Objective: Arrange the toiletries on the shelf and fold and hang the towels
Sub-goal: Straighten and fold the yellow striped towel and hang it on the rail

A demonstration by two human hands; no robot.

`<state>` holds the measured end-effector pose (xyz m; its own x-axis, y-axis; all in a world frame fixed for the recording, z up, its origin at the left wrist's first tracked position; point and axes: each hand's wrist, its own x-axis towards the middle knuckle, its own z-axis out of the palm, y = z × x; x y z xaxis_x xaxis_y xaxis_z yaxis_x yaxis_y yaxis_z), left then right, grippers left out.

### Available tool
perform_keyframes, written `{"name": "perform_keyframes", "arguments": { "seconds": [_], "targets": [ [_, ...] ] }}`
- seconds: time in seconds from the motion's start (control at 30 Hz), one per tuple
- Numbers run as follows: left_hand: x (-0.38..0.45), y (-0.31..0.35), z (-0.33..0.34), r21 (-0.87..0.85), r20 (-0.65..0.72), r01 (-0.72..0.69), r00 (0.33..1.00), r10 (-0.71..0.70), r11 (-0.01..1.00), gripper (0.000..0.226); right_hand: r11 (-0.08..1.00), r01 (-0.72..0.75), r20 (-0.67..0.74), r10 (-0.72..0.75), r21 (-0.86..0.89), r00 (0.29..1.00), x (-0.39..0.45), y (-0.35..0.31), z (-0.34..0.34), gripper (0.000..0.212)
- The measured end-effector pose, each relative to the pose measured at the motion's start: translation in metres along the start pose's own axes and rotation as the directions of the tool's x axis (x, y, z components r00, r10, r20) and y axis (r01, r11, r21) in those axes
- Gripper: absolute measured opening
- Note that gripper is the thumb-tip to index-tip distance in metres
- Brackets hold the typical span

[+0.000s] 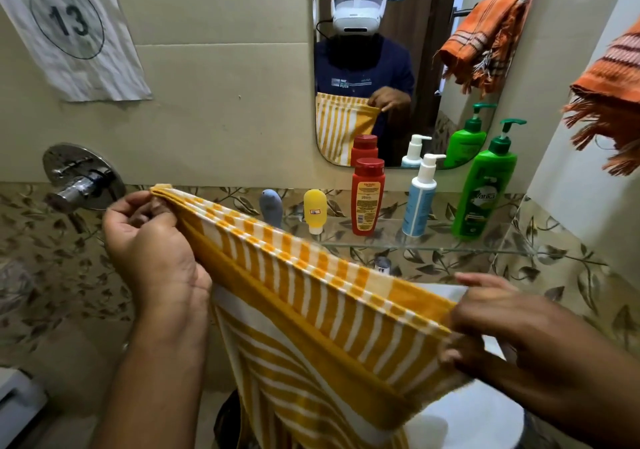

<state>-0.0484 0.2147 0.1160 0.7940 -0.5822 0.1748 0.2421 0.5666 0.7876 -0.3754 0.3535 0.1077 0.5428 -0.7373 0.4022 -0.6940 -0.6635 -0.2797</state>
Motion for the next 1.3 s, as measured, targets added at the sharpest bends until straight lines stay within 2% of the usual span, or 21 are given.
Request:
{"name": "perform_keyframes", "arguments": {
  "seconds": [0.07,0.1,0.13,0.23,0.33,0.5,0.57,0.67,0.73,0.8,0.93,1.07,1.2,1.3],
  "targets": [
    [0.004,0.0,0.004,0.012,0.005,0.014,1.0,-0.014,1.0,0.037,0.987,0.1,-0.045,-0.095,0.126,0.994,0.008,-0.013,-0.01,0.021],
    [0.004,0.0,0.008,0.036,0.031,0.026,0.999,-0.027,0.999,0.038,0.977,0.095,-0.076,-0.081,0.193,0.994,0.017,-0.022,-0.014,0.015],
    [0.003,-0.002,0.011,0.058,0.063,0.039,0.997,-0.043,0.998,0.039,0.965,0.082,-0.128,-0.051,0.249,0.991,0.026,-0.026,-0.016,0.009],
    [-0.003,-0.007,0.018,0.089,0.125,0.09,0.987,-0.101,0.992,0.042,0.94,-0.03,-0.208,0.106,0.339,0.972,0.047,-0.031,-0.01,0.022],
    [-0.005,-0.011,0.016,0.098,0.117,0.067,0.99,-0.079,0.993,0.042,0.924,-0.132,-0.138,0.193,0.359,0.971,0.049,-0.021,0.002,0.028],
    [0.005,-0.014,0.006,0.018,-0.004,0.104,0.995,-0.104,0.994,0.037,0.909,-0.226,-0.02,0.249,0.349,0.968,0.032,-0.01,-0.001,0.041],
    [0.003,-0.013,0.004,0.017,-0.007,0.111,0.994,-0.111,0.994,0.039,0.912,-0.255,0.066,0.247,0.32,0.967,0.025,-0.006,-0.003,0.046],
    [-0.002,-0.014,0.0,0.039,-0.002,0.116,0.993,-0.116,0.993,0.038,0.941,-0.234,0.234,0.177,0.244,0.956,0.019,-0.012,-0.01,0.033],
    [-0.004,-0.016,-0.001,0.031,0.005,0.121,0.993,-0.121,0.992,0.037,0.951,-0.18,0.285,0.105,0.252,0.953,0.018,-0.021,-0.015,0.024],
    [-0.004,-0.016,-0.001,0.034,0.003,0.138,0.99,-0.139,0.99,0.037,0.942,-0.167,0.216,0.105,0.291,0.971,0.019,-0.027,-0.016,0.015],
    [-0.007,-0.017,-0.005,0.046,0.015,0.163,0.986,-0.164,0.986,0.037,0.949,-0.246,0.052,0.24,0.199,0.969,0.02,-0.018,-0.009,0.017],
    [-0.012,-0.016,-0.01,0.051,0.015,0.163,0.986,-0.164,0.985,0.039,0.952,-0.275,0.033,0.273,0.135,0.962,0.012,-0.013,-0.003,0.028],
    [-0.02,-0.012,-0.015,0.096,0.021,0.171,0.985,-0.174,0.981,0.032,0.958,-0.286,0.035,0.285,0.016,0.958,0.004,-0.008,0.002,0.027],
    [-0.024,-0.009,-0.021,0.122,0.03,0.158,0.986,-0.163,0.98,0.03,0.927,-0.346,-0.063,0.34,-0.148,0.938,-0.008,-0.003,0.006,0.033]
  ]
}}
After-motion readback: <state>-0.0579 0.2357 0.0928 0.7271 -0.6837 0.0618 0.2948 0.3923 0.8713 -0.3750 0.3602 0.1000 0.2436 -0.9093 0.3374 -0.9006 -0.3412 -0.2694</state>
